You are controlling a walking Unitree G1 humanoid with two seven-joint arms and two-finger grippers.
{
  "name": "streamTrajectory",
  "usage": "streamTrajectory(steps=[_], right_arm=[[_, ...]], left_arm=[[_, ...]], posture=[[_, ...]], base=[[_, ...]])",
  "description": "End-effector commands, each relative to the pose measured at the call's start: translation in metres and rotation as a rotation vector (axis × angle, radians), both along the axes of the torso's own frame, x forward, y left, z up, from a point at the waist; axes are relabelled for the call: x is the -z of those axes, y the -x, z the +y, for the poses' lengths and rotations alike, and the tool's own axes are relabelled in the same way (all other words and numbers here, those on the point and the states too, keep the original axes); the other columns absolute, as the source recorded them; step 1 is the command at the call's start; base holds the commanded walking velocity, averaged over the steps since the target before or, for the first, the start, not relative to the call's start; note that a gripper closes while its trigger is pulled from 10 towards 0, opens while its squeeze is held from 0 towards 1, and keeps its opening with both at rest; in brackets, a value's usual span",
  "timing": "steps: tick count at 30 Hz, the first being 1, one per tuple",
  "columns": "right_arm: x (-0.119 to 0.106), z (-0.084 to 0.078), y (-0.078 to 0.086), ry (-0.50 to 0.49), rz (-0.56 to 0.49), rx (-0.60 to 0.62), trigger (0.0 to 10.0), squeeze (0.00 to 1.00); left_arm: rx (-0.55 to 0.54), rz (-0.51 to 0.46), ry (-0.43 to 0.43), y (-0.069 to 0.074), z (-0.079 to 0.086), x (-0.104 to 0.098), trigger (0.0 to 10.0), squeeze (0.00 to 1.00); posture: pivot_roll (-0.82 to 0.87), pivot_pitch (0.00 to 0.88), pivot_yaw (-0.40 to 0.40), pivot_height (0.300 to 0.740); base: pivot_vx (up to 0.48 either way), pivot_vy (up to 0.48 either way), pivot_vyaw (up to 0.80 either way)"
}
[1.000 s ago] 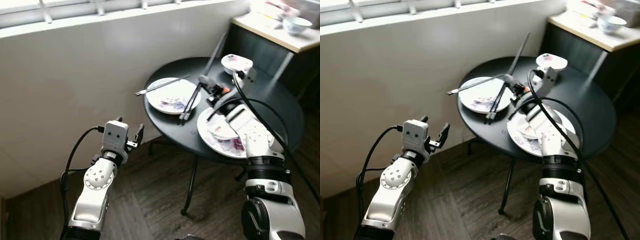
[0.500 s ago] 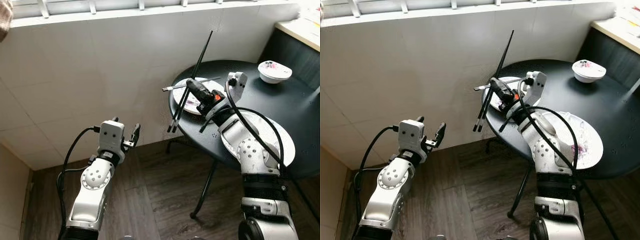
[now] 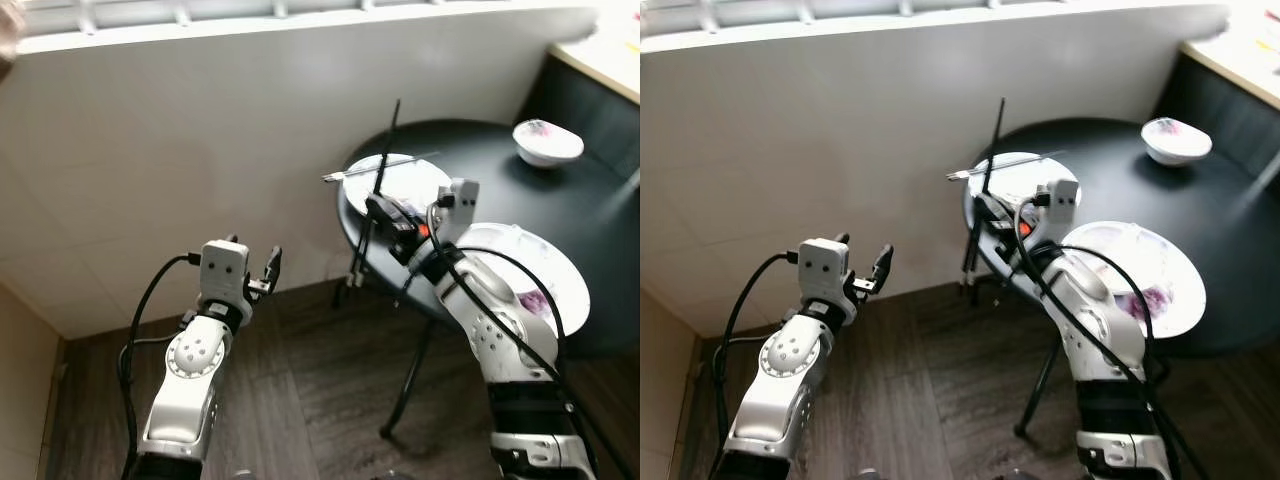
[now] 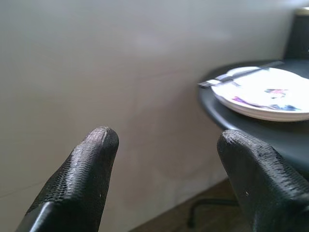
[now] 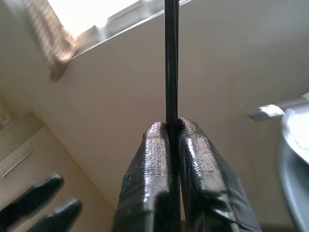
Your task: Kitchen organization
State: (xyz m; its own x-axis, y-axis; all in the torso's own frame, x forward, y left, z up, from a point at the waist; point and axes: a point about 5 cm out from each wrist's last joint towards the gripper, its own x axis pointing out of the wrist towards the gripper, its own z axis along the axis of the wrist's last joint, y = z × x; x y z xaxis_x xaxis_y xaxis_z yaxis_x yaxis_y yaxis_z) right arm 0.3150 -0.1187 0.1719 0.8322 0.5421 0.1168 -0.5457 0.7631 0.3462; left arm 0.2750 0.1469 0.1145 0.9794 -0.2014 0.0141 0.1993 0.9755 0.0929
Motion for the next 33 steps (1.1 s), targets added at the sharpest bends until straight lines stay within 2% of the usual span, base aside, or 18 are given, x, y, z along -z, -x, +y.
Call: streamTrajectory(steps=[1,2,20,26,33], right_arm=[[-0.005,0.016,0.007,0.143,-0.115,-0.057,0.0,0.00],[-0.003,0.019,0.009,0.216,-0.153,-0.073,0.0,0.00],[0.001,0.017,0.006,0.305,-0.215,-0.036,0.0,0.00],[-0.007,0.012,-0.003,0.353,-0.296,0.071,0.0,0.00],[-0.012,0.014,-0.005,0.354,-0.323,0.082,0.0,0.00]], left_arm=[[-0.035,-0.009,-0.010,0.000,0.008,-0.002,10.0,0.00],[-0.045,-0.014,-0.014,0.000,0.009,-0.003,10.0,0.00],[-0.098,-0.032,-0.045,-0.002,0.013,-0.005,10.0,0.00],[-0.173,-0.115,-0.040,-0.002,0.023,-0.016,10.0,0.00],[-0.212,-0.156,-0.033,-0.003,0.028,-0.022,10.0,0.00]], posture=[[-0.02,0.000,-0.036,0.740],[-0.02,0.000,-0.036,0.740],[-0.02,0.000,-0.039,0.740],[-0.02,0.000,-0.039,0.740],[-0.01,0.000,-0.041,0.740]], base=[[0.000,0.000,0.80],[0.000,0.000,0.80],[0.000,0.000,0.80],[0.000,0.000,0.80],[0.138,0.000,0.80]])
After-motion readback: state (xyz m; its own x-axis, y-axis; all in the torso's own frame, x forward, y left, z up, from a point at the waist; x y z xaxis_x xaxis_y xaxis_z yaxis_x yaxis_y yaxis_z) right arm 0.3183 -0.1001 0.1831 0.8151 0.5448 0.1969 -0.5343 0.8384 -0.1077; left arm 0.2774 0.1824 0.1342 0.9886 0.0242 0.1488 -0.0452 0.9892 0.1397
